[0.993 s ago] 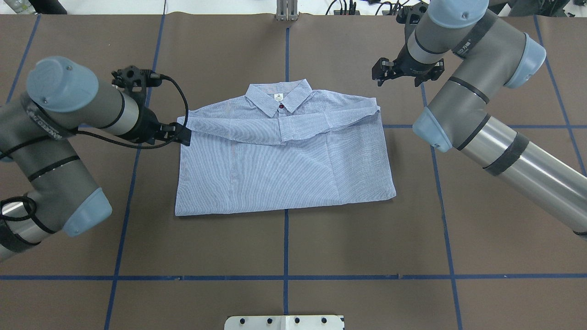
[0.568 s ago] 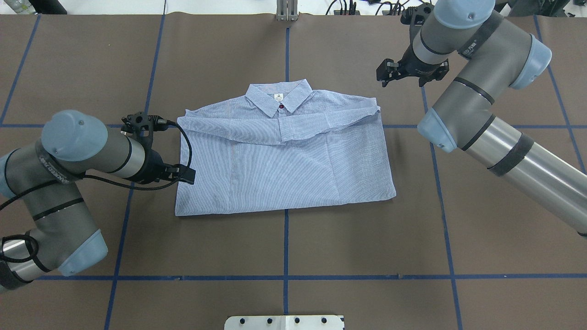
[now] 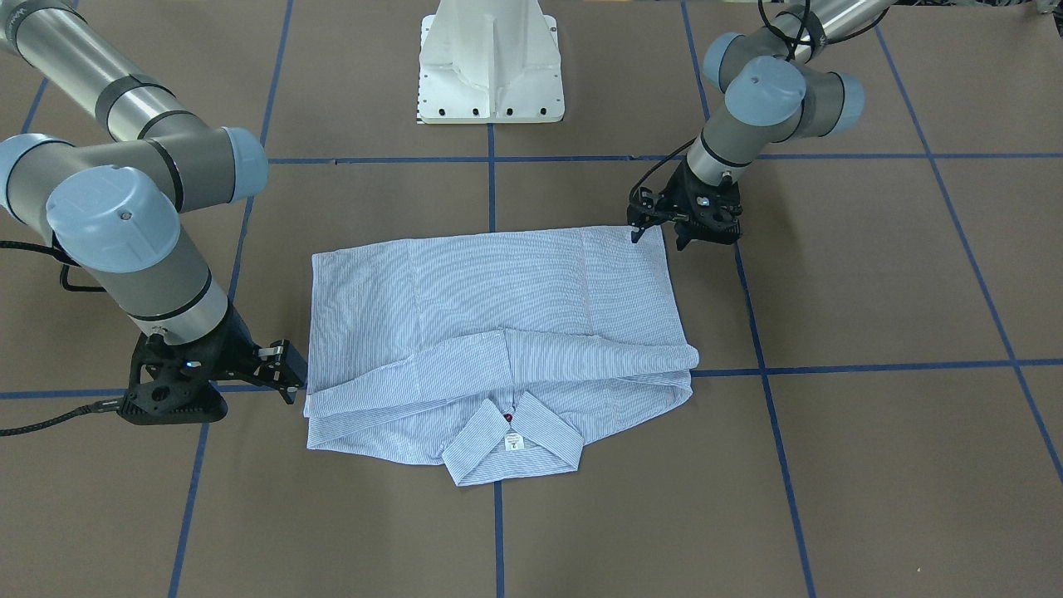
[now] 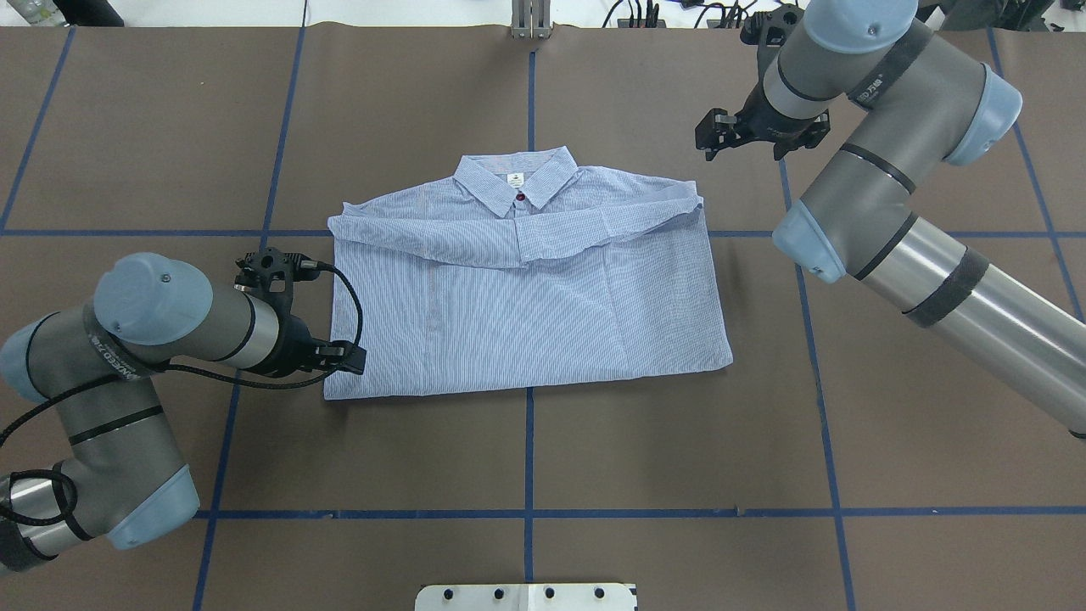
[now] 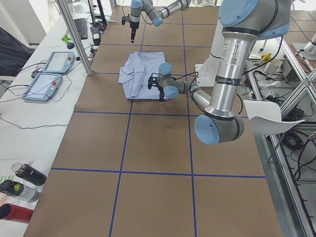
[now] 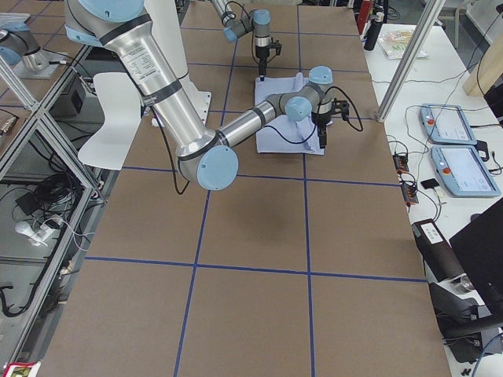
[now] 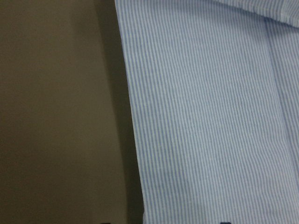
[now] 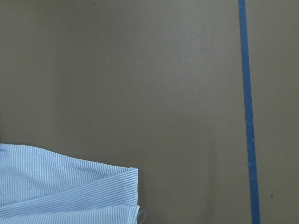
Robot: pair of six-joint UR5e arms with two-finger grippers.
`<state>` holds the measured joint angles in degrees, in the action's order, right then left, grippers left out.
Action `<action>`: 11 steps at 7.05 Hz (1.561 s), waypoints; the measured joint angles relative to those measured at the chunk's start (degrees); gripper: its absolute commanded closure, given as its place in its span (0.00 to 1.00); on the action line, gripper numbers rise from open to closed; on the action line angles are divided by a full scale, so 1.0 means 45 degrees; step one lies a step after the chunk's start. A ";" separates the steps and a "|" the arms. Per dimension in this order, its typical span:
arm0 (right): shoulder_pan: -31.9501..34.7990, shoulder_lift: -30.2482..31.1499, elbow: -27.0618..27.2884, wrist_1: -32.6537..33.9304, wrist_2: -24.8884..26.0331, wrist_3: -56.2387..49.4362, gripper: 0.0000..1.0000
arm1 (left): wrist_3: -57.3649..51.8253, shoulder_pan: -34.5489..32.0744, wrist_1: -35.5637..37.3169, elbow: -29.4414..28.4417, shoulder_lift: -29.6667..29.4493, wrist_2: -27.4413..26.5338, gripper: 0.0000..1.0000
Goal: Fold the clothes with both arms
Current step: 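Grasp the folded shirt edge nearest the left gripper, then fold the held side over toward the shirt middle with the left gripper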
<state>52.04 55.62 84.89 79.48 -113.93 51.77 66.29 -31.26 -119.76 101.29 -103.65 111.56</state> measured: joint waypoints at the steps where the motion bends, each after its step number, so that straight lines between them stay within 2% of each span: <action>1: 0.0000 0.0003 0.0000 0.0007 0.0004 0.0000 0.00 | 0.0014 0.0109 -0.0004 0.0000 0.0005 -0.0004 0.28; 2: -0.0001 0.0009 -0.0003 0.0011 0.0005 0.0000 0.00 | 0.0025 0.0176 -0.0006 0.0009 0.0005 -0.0005 0.43; 3: -0.0002 0.0017 -0.0003 0.0009 0.0005 0.0000 0.00 | 0.0041 0.0229 -0.0007 0.0036 0.0005 0.0003 0.72; 4: -0.0002 0.0020 -0.0003 0.0001 0.0006 0.0000 0.00 | 0.0063 0.0253 -0.0007 0.0065 0.0005 0.0028 0.92; 5: -0.0002 0.0028 -0.0006 -0.0004 0.0006 0.0000 0.00 | 0.0080 0.0267 -0.0007 0.0085 0.0005 0.0055 1.00; 9: -0.0002 0.0090 -0.0015 -0.0001 0.0038 0.0000 0.00 | -0.0020 0.0251 0.0073 0.0678 0.0553 0.0001 1.00; 11: -0.0022 0.0085 -0.0016 0.0003 0.0062 0.0017 0.00 | -0.1078 -0.0706 0.0425 0.0811 0.1075 0.0007 1.00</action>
<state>51.94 56.00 84.82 79.50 -113.65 51.84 61.44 -34.44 -117.85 104.94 -98.81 111.59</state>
